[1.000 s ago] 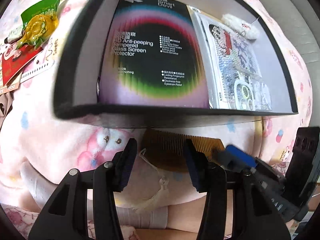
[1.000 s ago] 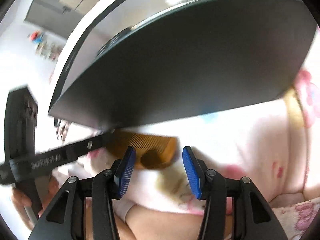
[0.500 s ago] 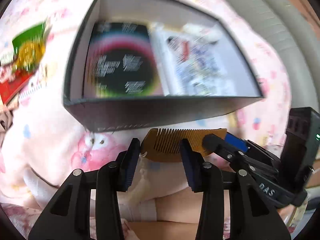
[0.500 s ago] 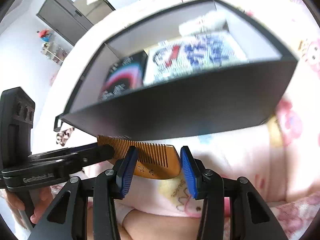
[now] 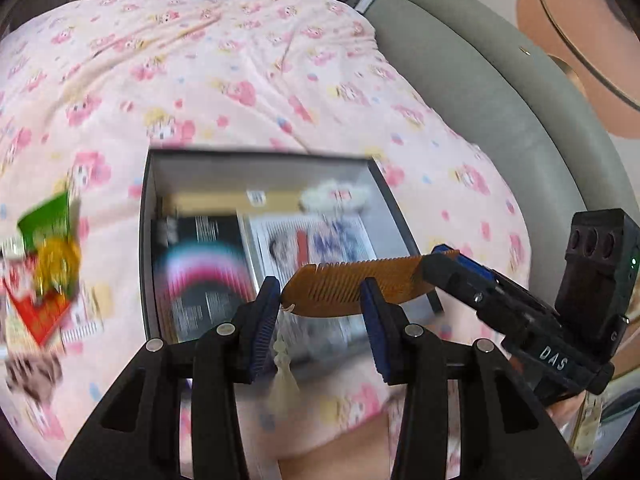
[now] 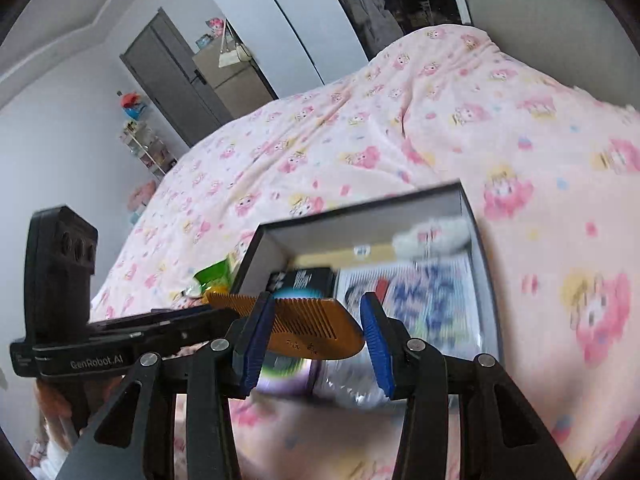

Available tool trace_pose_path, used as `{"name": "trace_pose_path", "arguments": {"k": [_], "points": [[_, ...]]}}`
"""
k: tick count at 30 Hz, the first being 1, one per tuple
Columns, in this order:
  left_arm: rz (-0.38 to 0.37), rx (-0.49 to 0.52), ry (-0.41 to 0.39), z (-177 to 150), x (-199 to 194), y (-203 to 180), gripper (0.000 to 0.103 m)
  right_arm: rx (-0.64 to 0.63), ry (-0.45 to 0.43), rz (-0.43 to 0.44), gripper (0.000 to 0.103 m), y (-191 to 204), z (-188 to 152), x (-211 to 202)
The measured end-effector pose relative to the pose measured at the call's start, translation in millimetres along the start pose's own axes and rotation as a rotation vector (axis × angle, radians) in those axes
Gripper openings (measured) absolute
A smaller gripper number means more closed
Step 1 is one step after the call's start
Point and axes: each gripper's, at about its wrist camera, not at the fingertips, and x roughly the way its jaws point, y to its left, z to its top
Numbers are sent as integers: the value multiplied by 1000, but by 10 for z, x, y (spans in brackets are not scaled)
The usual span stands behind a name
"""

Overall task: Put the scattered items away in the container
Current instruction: 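Lower the comb into the box beside the plush keychain, then open the right gripper to release the comb and withdraw it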

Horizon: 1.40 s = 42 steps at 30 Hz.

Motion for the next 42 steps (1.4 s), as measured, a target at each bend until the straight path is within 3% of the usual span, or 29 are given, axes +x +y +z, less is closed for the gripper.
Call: {"name": "trace_pose_path", "arguments": {"k": [4,8,14,19,25,32,36,42], "points": [[37,-39,-1,517,223,128,41,-28,49,-12,40,-61,413,467],[80,-55,-1,835,498,272,41,-46,102,-29,40,-175,666,895],[82,-145,85,888,1041,683,41,-33,223,-42,40,-402,698,1529],[120,-170,150,838,1359,824,41,-45,262,-100,40,-483,659,1824],[136,-187,197,775,1537,875,41,-29,277,-123,40,-575,579,1861],[162,-186,140,736,1406,857,41,-35,196,-179,40,-604,592,1512],[182,-172,103,729,1327,827,41,-57,244,-165,40,-583,520,1479],[184,-143,185,713,1574,813,41,-84,311,-161,40,-512,436,1663]]}}
